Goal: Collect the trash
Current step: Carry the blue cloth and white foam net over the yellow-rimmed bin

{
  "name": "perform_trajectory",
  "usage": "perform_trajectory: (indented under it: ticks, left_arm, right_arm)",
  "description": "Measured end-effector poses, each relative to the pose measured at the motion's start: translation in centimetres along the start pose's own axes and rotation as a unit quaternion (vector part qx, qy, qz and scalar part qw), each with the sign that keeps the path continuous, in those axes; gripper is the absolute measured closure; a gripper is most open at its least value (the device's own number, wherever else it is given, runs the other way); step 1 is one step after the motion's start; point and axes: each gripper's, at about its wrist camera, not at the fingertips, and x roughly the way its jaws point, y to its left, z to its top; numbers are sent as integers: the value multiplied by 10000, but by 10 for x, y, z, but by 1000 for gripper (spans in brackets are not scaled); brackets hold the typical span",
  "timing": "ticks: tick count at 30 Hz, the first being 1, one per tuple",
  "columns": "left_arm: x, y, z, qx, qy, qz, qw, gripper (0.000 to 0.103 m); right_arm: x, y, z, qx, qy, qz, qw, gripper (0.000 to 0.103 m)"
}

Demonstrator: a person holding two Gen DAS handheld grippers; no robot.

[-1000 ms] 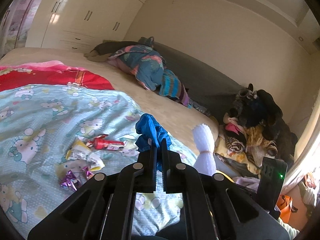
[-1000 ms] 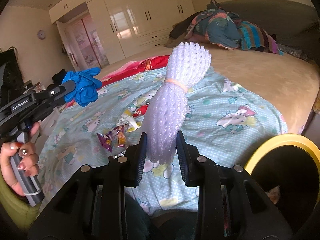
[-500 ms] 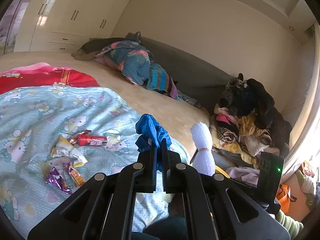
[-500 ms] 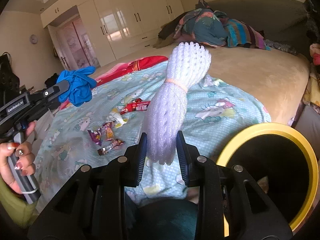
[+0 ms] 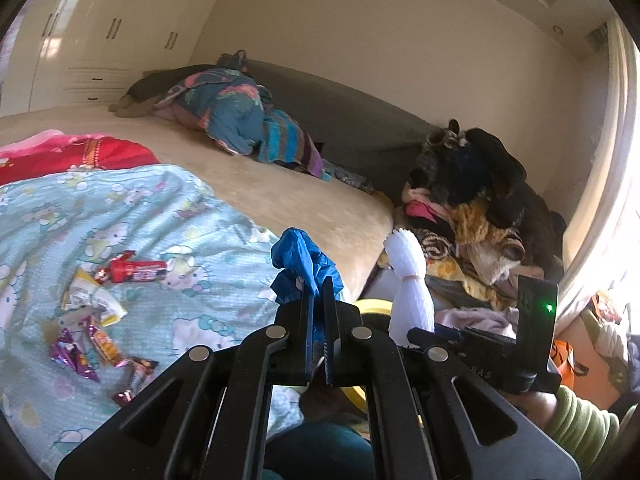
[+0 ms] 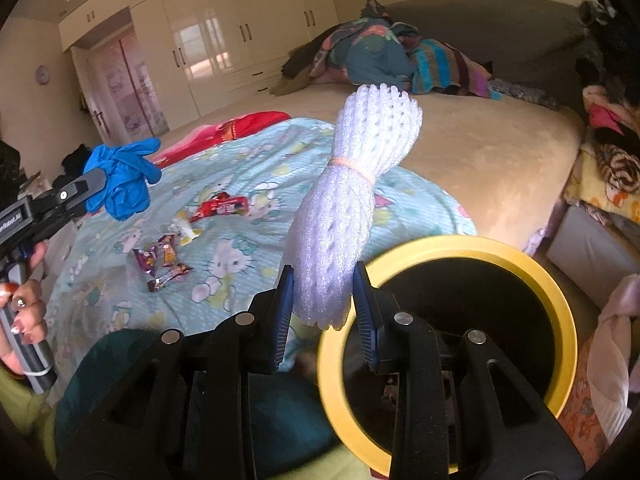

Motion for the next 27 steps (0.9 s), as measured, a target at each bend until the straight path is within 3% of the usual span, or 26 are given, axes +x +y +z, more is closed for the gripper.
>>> perform_trajectory:
  ticks: [27]
  left_arm:
    - [48,-73,-38,704,637,-561,9939,99]
  right_arm:
    - [-9,-60,-34,330,153,-580,9977,80]
